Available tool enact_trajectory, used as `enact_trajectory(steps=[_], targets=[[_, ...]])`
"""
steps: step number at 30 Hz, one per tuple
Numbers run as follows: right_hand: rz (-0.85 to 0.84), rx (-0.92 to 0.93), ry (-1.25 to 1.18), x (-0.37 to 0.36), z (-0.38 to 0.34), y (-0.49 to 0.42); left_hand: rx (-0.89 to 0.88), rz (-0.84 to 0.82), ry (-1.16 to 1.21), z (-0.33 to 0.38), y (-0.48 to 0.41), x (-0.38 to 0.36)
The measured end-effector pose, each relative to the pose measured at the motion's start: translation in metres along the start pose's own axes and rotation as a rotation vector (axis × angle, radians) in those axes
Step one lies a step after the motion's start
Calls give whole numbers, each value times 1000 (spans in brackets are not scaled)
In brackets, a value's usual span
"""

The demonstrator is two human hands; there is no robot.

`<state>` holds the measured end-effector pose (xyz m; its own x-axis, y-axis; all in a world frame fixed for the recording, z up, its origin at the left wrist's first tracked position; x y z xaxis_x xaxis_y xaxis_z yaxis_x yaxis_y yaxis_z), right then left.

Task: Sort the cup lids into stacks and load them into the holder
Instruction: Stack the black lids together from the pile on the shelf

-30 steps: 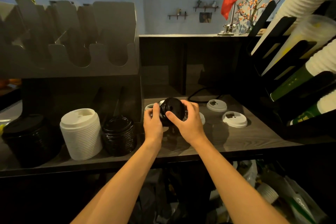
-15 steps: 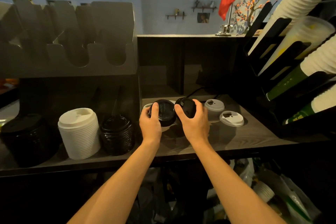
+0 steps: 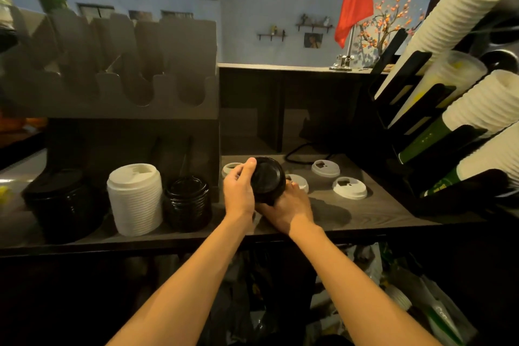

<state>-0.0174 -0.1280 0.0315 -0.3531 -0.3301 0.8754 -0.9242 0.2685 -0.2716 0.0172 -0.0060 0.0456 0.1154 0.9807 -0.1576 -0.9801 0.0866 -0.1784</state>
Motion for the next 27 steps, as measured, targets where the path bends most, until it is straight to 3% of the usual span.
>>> enact_trajectory(steps=[4, 5, 7, 9, 10, 13, 16, 21, 27], targets=[[63, 82, -204, 4, -1, -3, 35, -35, -73, 7, 9, 9], [112, 62, -378, 9, -1, -1, 44, -49, -93, 9, 10, 11], [198, 2, -1008, 27, -11, 14, 48, -88, -139, 17, 13, 16], [114, -128, -1559, 30, -21, 22, 25, -116, -173, 27, 13, 21], [46, -140, -1633, 33, -28, 24, 0, -120, -193, 35, 14, 24], [-4, -154, -1614, 42, -40, 28, -102, -111, -280, 56, 15, 33], [-98, -34, -1531, 43, -56, 22, -155, -121, -309, 68, 14, 47], [-24, -39, -1496, 40, -73, 15, -149, -42, -332, 62, 17, 83], [-53, -55, -1414, 26, -97, 13, -154, 66, -343, 68, 17, 118]])
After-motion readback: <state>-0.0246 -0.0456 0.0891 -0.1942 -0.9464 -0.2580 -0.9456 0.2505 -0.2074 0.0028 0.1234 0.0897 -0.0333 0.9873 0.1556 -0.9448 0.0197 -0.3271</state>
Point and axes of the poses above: each hand's wrist, its own y-axis away from the middle knuckle, its own x-axis out of the back of the hand, z = x × y, the point moved 7 cm from there along -y, towards the middle knuckle, and after that the axes turned 15 degrees about -y, right-handed, at the moved point
